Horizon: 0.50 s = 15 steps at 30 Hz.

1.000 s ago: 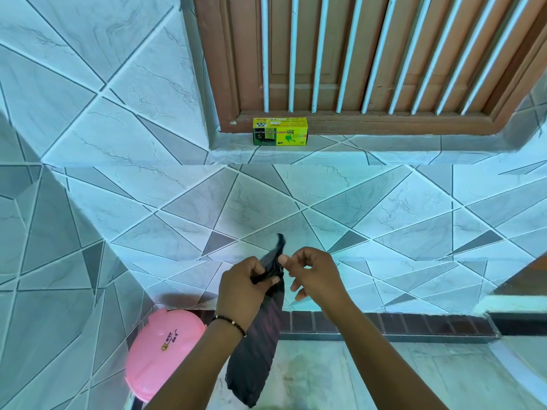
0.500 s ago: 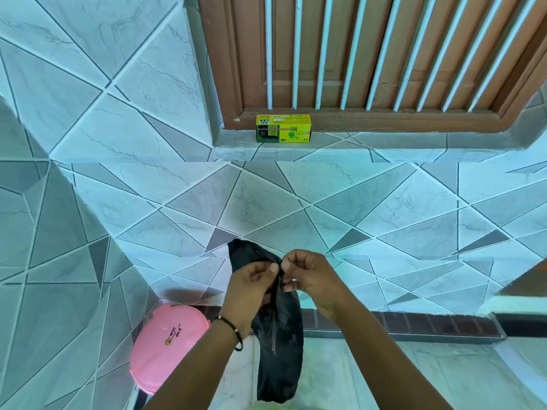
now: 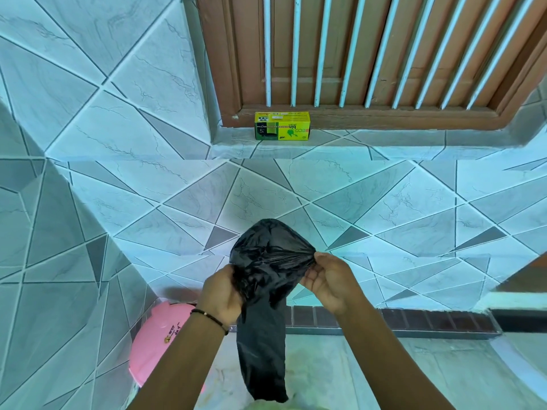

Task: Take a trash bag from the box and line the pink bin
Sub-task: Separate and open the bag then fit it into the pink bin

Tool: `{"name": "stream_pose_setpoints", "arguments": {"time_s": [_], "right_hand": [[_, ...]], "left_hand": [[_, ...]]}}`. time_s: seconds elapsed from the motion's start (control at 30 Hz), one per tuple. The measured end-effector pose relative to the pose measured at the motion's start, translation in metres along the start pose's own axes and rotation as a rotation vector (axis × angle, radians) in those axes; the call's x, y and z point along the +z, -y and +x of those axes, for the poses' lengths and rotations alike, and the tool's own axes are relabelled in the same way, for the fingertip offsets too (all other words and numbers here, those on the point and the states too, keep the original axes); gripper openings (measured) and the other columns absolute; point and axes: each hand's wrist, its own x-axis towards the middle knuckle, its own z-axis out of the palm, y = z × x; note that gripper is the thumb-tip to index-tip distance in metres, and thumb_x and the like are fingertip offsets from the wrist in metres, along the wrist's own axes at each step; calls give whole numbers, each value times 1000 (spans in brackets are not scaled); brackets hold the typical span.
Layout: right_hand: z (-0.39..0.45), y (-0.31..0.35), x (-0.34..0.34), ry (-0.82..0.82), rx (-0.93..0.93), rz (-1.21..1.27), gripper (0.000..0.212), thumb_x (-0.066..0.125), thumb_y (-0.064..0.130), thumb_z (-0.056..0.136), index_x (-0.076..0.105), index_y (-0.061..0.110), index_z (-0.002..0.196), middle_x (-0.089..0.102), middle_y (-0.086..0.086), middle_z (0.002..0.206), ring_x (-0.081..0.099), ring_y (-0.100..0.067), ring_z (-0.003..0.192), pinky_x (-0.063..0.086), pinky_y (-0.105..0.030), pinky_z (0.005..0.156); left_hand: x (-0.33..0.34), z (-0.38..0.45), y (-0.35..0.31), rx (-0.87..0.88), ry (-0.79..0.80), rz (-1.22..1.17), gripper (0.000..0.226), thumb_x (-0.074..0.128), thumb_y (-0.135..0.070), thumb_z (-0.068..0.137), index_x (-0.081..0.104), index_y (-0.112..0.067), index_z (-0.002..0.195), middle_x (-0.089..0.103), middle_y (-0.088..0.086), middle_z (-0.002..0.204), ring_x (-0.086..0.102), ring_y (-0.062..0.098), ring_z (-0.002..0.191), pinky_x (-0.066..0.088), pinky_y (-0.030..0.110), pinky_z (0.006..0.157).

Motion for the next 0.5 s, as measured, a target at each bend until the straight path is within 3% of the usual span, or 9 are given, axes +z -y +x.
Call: {"name": "stream_pose_setpoints", "arguments": {"time_s": [0.07, 0.13, 0.2, 0.27, 0.33, 0.43, 0.5], "right_hand": [[3, -3, -1, -77, 54, 179, 27, 35, 5, 98, 53, 1, 79, 67, -12, 58, 66, -20, 50, 57, -31, 48], [6, -2, -4, -158, 60, 269, 27, 34, 6, 98, 52, 4, 78, 61, -11, 61, 60, -18, 51, 55, -27, 48], [9, 3, -11, -198, 38, 334, 31, 28, 0, 96, 46, 12, 74, 48, -2, 45, 44, -9, 34, 41, -15, 32], [12, 9, -18, -140, 10, 373, 33, 25, -1, 96, 37, 14, 69, 36, 4, 35, 28, -5, 24, 25, -12, 27], [10, 15, -21, -66, -59, 207, 31, 31, 8, 98, 35, 14, 68, 36, 4, 39, 27, -6, 27, 25, -14, 30], [7, 16, -15, -106, -219, -381, 24, 42, 13, 97, 45, 14, 73, 51, 0, 61, 44, -13, 47, 38, -23, 46], [11, 12, -11, -181, -270, -534, 21, 45, 12, 93, 46, 15, 73, 55, -4, 73, 49, -20, 63, 41, -28, 56]], "left_hand": [[-3, 2, 0, -7, -55, 55, 26, 45, -17, 93, 65, -2, 99, 70, 16, 94, 66, 29, 82, 56, 35, 60], [-6, 4, -1, 1, -83, 99, 24, 47, -18, 92, 67, -4, 89, 71, 15, 83, 67, 27, 75, 56, 34, 55], [-10, 3, -3, 15, -110, 104, 21, 49, -17, 91, 65, -5, 83, 69, 14, 84, 65, 28, 77, 57, 36, 57], [-18, 3, -8, 27, -152, 106, 19, 51, -17, 91, 64, -4, 86, 66, 16, 89, 63, 29, 78, 58, 38, 55], [-27, 6, -12, 38, -196, 131, 21, 53, -19, 90, 64, -1, 95, 66, 18, 96, 65, 31, 82, 59, 44, 63], [-33, 13, -16, 71, -245, 249, 32, 55, -23, 85, 64, 3, 101, 67, 25, 105, 65, 39, 96, 52, 58, 85], [-22, 9, -13, 185, -217, 361, 24, 51, -17, 86, 63, 4, 90, 65, 28, 92, 65, 38, 86, 55, 48, 76]]}}
